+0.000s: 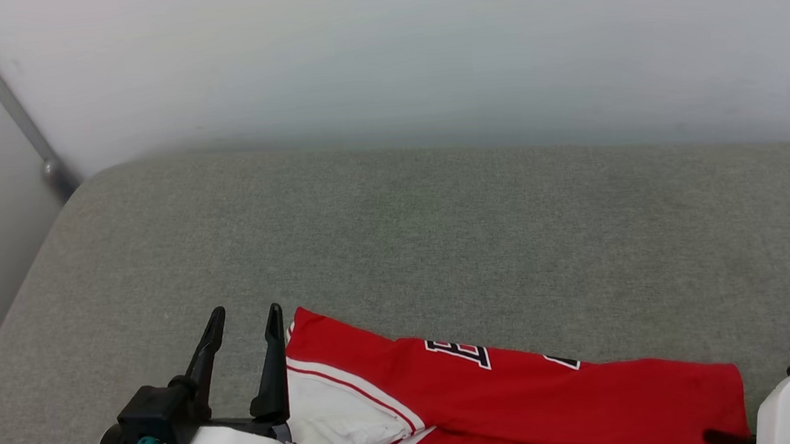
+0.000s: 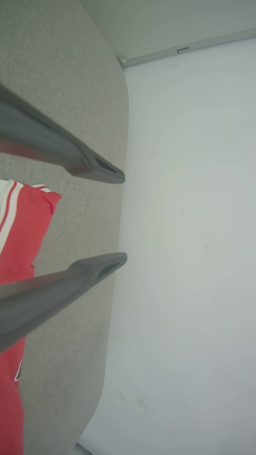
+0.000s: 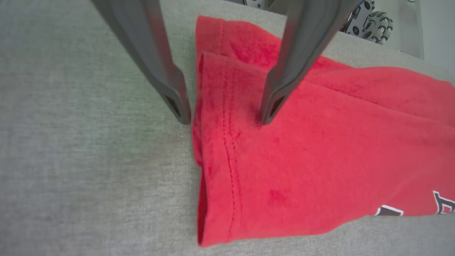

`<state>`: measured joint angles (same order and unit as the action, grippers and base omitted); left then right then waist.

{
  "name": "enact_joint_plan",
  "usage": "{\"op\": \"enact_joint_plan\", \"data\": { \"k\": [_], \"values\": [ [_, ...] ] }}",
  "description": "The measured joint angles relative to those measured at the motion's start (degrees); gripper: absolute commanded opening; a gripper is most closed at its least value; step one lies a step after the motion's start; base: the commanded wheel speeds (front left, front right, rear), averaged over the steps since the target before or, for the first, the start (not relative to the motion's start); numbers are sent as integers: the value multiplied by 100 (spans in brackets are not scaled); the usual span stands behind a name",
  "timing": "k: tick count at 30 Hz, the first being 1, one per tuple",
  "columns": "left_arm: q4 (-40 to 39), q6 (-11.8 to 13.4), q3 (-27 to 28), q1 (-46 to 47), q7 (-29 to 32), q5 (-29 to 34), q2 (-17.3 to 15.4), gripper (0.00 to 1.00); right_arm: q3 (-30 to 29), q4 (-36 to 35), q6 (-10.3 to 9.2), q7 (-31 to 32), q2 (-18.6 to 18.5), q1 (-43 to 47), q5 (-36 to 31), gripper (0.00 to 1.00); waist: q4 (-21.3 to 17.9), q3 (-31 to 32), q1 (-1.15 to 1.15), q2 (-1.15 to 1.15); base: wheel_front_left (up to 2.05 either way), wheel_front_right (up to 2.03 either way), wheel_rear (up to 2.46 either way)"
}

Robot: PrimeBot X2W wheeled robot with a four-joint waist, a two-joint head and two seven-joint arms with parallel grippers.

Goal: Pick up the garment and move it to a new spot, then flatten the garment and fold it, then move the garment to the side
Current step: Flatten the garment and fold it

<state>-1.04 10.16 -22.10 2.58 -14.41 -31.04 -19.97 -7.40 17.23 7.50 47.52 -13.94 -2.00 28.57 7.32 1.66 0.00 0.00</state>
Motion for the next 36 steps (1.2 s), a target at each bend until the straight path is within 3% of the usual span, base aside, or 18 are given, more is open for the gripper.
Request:
{"op": "enact_joint_plan", "data": {
  "k": [7,9,10,24,30,36],
  "values": [
    [-168,12,-114,134,-16,167,1,100,-7,573,0,49,68,-238,157,100,162,-267,0,0,0,0,0],
    [-164,20,-134,136,-12,187,-4,100,105,654,-2,43,26,-274,249,24,178,-285,0,0,0,0,0],
    [-158,38,-137,136,-7,200,-8,100,158,679,-4,19,4,-280,287,0,174,-272,0,0,0,0,0],
    [-116,254,-193,-149,223,232,-166,100,799,450,0,-338,-235,-362,535,0,-171,127,0,0,0,0,0],
    [-131,350,-200,-237,266,232,-177,100,397,448,0,-230,-459,-402,516,0,-348,236,0,0,0,0,0],
    [-135,398,-222,-297,267,230,-175,100,-525,594,0,-65,-701,-442,348,0,-477,315,0,0,0,0,0]
  ]
}}
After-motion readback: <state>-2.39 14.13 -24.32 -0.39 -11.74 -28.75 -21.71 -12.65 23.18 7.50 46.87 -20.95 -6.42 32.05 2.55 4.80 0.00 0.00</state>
